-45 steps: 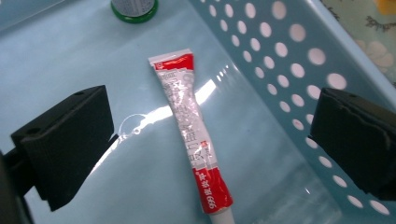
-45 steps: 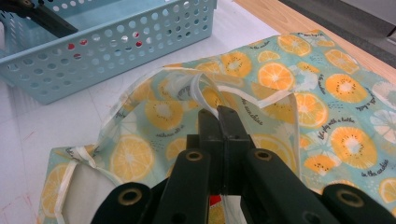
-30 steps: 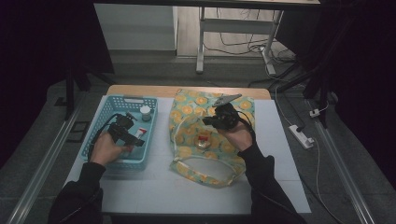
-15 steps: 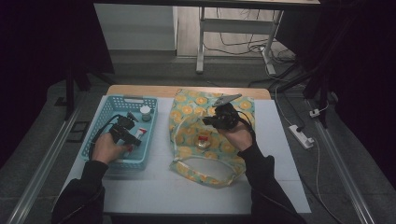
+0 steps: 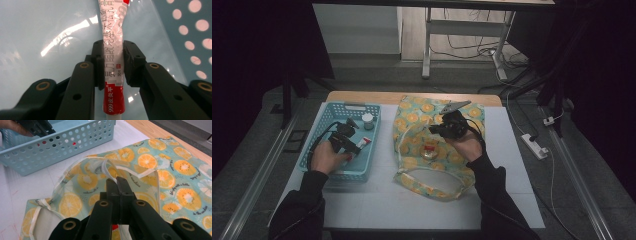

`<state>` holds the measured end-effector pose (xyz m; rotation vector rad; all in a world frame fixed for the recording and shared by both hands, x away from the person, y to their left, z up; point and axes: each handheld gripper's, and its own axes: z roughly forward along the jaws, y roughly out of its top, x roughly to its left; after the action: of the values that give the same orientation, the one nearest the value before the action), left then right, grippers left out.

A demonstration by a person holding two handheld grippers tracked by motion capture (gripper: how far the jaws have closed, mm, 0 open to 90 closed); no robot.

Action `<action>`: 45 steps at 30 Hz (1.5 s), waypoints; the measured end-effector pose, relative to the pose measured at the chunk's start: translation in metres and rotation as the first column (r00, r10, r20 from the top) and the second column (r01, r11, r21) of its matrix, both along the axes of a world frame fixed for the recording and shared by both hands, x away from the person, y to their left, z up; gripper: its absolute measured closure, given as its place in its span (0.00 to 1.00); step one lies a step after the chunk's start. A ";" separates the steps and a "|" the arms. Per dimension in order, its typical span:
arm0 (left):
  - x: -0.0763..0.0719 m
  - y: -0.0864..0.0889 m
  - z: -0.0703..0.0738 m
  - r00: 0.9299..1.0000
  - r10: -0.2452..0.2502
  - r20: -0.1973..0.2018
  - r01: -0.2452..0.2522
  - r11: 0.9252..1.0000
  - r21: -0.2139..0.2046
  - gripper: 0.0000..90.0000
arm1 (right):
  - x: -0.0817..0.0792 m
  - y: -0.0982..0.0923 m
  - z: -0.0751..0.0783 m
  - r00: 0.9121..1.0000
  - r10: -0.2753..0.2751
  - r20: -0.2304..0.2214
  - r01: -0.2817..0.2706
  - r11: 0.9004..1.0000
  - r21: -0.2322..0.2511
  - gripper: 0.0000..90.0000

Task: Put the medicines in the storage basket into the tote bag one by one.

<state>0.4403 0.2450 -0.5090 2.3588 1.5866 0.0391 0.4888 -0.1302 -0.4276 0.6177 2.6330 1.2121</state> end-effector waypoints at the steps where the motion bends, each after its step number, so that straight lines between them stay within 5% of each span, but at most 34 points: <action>1: 0.000 0.000 0.000 1.000 0.002 0.002 -0.002 1.000 0.003 0.80 | 0.000 0.000 0.000 1.000 -0.001 0.000 0.001 1.000 0.000 1.00; 9: -0.001 0.000 0.009 0.997 -0.003 0.076 0.005 1.000 -0.025 0.80 | 0.000 0.000 0.000 1.000 -0.002 -0.001 0.002 1.000 0.004 1.00; 16: -0.006 -0.001 0.027 0.988 -0.020 0.156 0.030 0.998 -0.062 0.80 | -0.001 0.000 0.001 1.000 -0.004 0.004 0.004 1.000 0.005 1.00; 24: -0.014 -0.004 0.049 0.979 -0.029 0.201 0.045 0.996 -0.077 0.80 | -0.002 0.000 0.003 1.000 -0.005 0.010 0.004 1.000 0.016 1.00; 27: -0.018 -0.001 0.055 0.975 -0.025 0.220 0.052 0.992 -0.119 0.81 | -0.002 0.000 0.003 1.000 -0.006 0.012 0.006 1.000 0.016 1.00; 35: -0.027 -0.004 0.070 0.966 -0.033 0.258 0.072 0.987 -0.146 0.80 | -0.002 0.000 0.003 1.000 -0.006 0.015 0.006 1.000 0.018 1.00; 45: -0.035 -0.034 0.082 0.950 -0.110 0.291 0.167 0.969 -0.180 0.80 | -0.002 0.000 0.003 1.000 -0.008 0.016 0.008 1.000 0.020 1.00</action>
<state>0.4058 0.2106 -0.4269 2.1884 1.2286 0.1646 0.4868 -0.1304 -0.4243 0.6181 2.6059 1.2367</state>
